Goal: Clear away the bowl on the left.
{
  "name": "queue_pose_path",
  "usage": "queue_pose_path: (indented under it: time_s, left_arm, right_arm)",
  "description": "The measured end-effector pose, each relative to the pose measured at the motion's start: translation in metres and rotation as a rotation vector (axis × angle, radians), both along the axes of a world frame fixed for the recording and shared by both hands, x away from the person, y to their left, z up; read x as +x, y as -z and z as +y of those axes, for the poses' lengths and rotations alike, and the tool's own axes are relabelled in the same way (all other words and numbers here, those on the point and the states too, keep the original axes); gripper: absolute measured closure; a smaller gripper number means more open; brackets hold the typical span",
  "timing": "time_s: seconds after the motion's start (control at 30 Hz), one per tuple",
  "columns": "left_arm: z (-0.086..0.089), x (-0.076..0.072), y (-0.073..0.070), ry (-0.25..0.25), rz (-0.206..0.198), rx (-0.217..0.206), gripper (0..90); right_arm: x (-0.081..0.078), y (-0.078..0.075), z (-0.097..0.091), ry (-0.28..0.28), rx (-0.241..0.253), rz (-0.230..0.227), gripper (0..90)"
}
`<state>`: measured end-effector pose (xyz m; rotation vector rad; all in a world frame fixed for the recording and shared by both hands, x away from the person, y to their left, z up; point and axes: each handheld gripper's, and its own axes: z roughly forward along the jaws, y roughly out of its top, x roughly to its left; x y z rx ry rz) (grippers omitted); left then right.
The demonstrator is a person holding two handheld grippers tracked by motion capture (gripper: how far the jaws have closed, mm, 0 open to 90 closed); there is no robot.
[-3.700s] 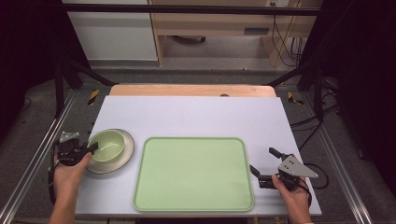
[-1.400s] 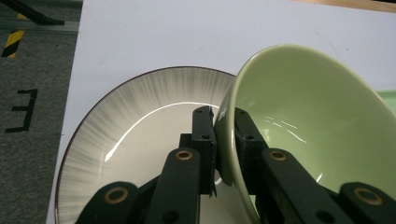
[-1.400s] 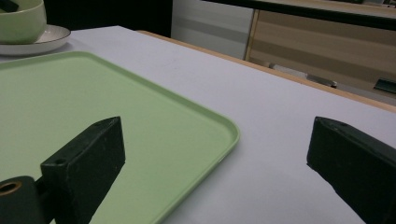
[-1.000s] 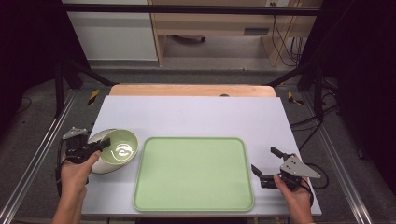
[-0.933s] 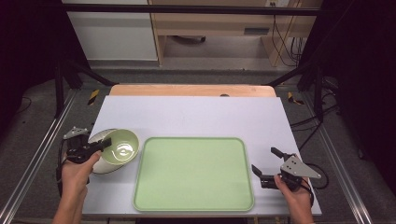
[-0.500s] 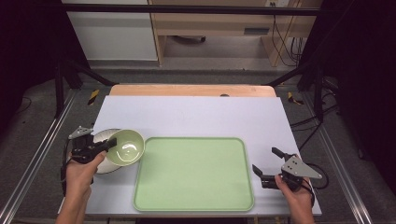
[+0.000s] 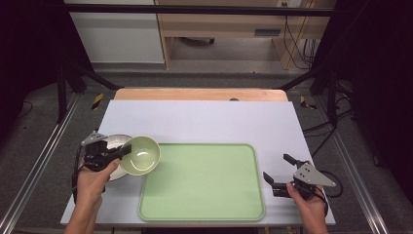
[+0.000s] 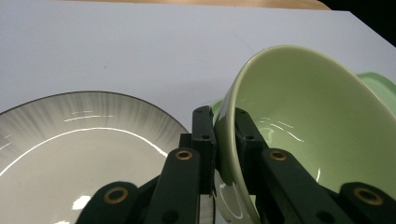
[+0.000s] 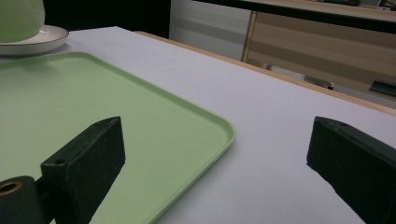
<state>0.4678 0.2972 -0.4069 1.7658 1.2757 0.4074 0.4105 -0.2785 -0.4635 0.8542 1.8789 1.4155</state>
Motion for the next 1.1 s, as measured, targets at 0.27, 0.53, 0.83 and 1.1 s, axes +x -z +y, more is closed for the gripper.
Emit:
queue_pose_path:
  time_s: [0.27, 0.53, 0.83, 1.1]
  left_arm:
    - [-0.004, -0.001, -0.001, 0.014, -0.004, 0.003, 81.9]
    - [-0.013, -0.001, -0.001, 0.035, -0.01, 0.006, 81.9]
    - [-0.025, -0.002, 0.0, 0.055, -0.012, 0.016, 81.9]
    - [-0.033, -0.002, 0.001, 0.078, -0.012, 0.02, 81.9]
  right_arm:
    - [0.0, 0.0, -0.001, 0.002, -0.001, 0.0, 4.5]
    - [0.0, 0.0, 0.0, 0.002, -0.001, 0.002, 4.5]
    - [0.0, 0.0, -0.001, 0.003, -0.001, 0.002, 4.5]
    - [0.0, 0.0, -0.001, 0.002, 0.0, 0.002, 4.5]
